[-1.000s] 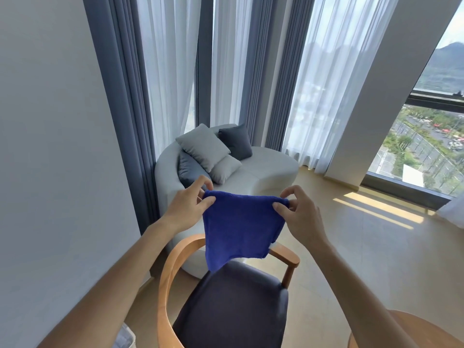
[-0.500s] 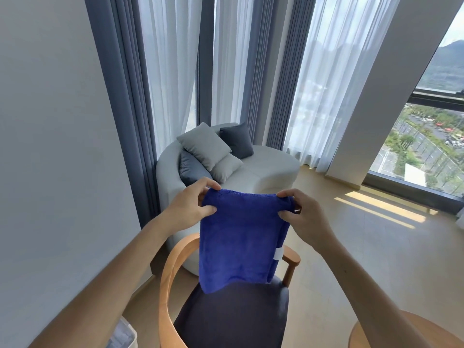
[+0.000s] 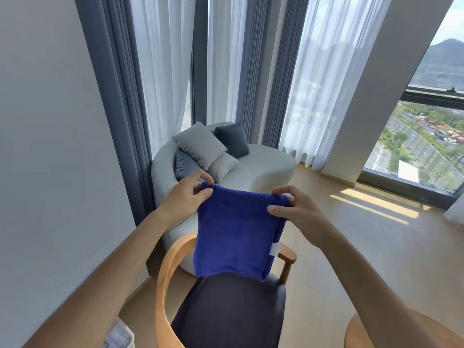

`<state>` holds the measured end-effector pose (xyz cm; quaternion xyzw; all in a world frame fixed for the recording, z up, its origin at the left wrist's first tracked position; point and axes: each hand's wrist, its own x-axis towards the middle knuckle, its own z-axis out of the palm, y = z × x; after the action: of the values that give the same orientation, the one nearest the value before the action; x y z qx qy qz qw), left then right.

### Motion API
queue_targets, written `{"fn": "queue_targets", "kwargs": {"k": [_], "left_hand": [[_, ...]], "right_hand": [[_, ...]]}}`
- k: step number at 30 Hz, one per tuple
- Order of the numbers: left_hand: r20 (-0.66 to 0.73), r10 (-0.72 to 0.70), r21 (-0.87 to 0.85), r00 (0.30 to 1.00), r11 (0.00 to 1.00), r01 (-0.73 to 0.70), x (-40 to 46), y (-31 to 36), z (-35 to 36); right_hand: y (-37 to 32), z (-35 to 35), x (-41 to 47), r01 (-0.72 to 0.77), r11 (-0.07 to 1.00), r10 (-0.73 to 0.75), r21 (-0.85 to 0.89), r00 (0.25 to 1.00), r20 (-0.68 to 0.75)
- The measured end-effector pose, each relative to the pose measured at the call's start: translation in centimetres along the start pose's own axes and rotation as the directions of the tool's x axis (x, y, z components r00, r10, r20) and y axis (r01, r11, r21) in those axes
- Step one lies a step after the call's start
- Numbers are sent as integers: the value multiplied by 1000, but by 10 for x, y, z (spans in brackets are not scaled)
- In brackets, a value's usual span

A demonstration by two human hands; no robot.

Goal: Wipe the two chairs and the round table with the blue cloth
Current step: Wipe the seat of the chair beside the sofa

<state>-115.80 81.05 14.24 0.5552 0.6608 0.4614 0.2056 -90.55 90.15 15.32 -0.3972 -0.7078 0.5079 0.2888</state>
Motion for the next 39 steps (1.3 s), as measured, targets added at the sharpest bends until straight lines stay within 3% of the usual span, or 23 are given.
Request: {"fn": "queue_targets", "kwargs": {"k": [3, 5, 8, 13, 17, 21, 26, 29, 32, 35, 39], "left_hand": [[195, -10, -145, 981, 989, 39, -2, 2, -7], [290, -3, -40, 957, 999, 15, -4, 3, -7], [239, 27, 187, 971, 980, -73, -3, 0, -3], [131, 101, 303, 986, 943, -137, 0, -4, -1], [74, 117, 306, 990, 942, -135, 4, -2, -3], [24, 82, 203, 996, 976, -85, 3, -2, -3], [23, -19, -23, 1000, 1000, 20, 2, -4, 1], [122, -40, -143, 992, 988, 58, 1, -2, -2], [226, -41, 7, 973, 999, 40, 0, -2, -3], [175, 13, 240, 984, 969, -56, 0, -4, 3], [97, 81, 351, 992, 930, -111, 4, -7, 4]], "right_hand": [[3, 1, 0, 11, 994, -9, -108, 1000, 25], [6, 3, 1, 61, 971, -74, -232, 996, -48], [10, 6, 2, 139, 912, -198, -385, 973, -117], [15, 6, 3, 208, 848, -297, -488, 948, -113], [16, 5, 4, 191, 875, -292, -445, 941, -170], [12, 2, 7, 95, 960, -152, -263, 966, -207], [10, 0, 6, 5, 997, -7, -75, 1000, -24], [11, 2, 5, 69, 978, -69, -199, 998, 8], [13, 6, 6, 152, 931, -178, -333, 983, -50], [15, 9, 9, 184, 855, -253, -485, 964, -80], [18, 6, 12, 159, 822, -259, -547, 960, -109]]}}
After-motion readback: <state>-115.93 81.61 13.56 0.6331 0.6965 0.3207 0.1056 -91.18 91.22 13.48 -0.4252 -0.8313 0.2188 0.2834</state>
